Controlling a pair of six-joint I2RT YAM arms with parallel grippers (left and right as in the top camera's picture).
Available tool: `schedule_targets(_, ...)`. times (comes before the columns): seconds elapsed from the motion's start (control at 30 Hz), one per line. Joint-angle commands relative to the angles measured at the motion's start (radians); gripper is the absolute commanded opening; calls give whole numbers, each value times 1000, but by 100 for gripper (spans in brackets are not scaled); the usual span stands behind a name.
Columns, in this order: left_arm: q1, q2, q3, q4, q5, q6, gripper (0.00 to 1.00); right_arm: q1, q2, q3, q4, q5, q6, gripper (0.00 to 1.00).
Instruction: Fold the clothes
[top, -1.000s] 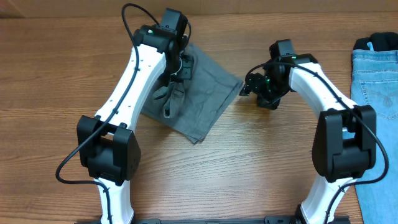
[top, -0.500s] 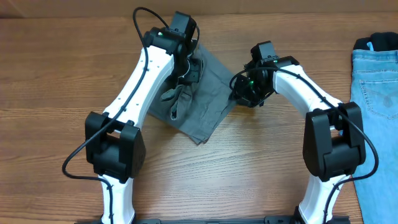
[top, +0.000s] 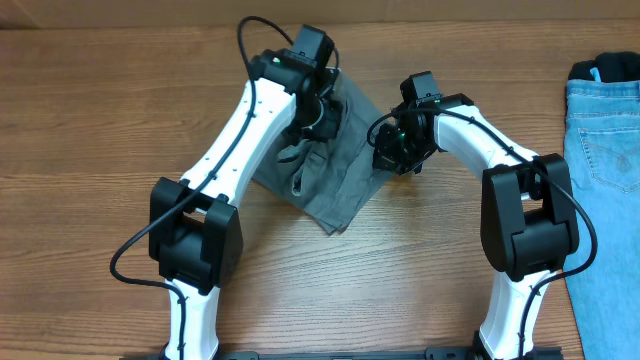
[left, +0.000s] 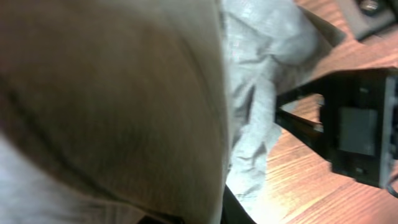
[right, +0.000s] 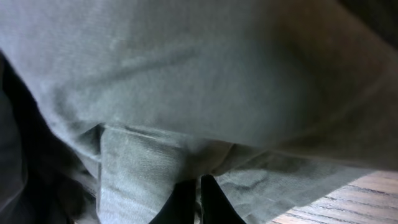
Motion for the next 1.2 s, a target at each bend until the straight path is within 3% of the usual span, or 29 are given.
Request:
schedule_targets(0.0, -28, 18, 13, 7, 48, 43, 16, -1, 22, 15, 5, 5, 1, 7)
schedule_targets(0.17, -42, 31, 13, 5, 48, 45, 21, -7, 47, 16, -2, 14, 1, 4)
schedule_targets(0.33, -48, 37, 13, 8, 82, 71, 43, -32, 47, 38, -84, 97, 0, 4)
schedule_targets(0.4, -48, 37, 13, 13, 108, 91, 60, -44, 47, 64, -145, 149, -1, 4)
schedule_targets(0.5, -48, 37, 13, 21, 119, 94, 68, -63, 47, 127, -256, 247, -1, 5)
schedule_targets(0.57, -48, 37, 13, 27, 126, 96, 76, -74, 47, 180, -331, 307, -4, 12)
schedule_targets(0.7, -48, 37, 13, 30, 133, 114, 75, -93, 45, 307, -478, 383, -8, 20)
schedule_targets(0.9, -39, 31, 33, 30, 129, 105, 84, -121, 43, 518, -645, 405, -8, 30)
schedule_targets(1.07, 14, -11, 119, 15, 117, 105, 84, -126, 40, 657, -714, 339, -66, 56)
schedule_targets(1.17, 75, -40, 176, -3, 95, 65, 85, -123, 39, 689, -728, 260, -132, 57)
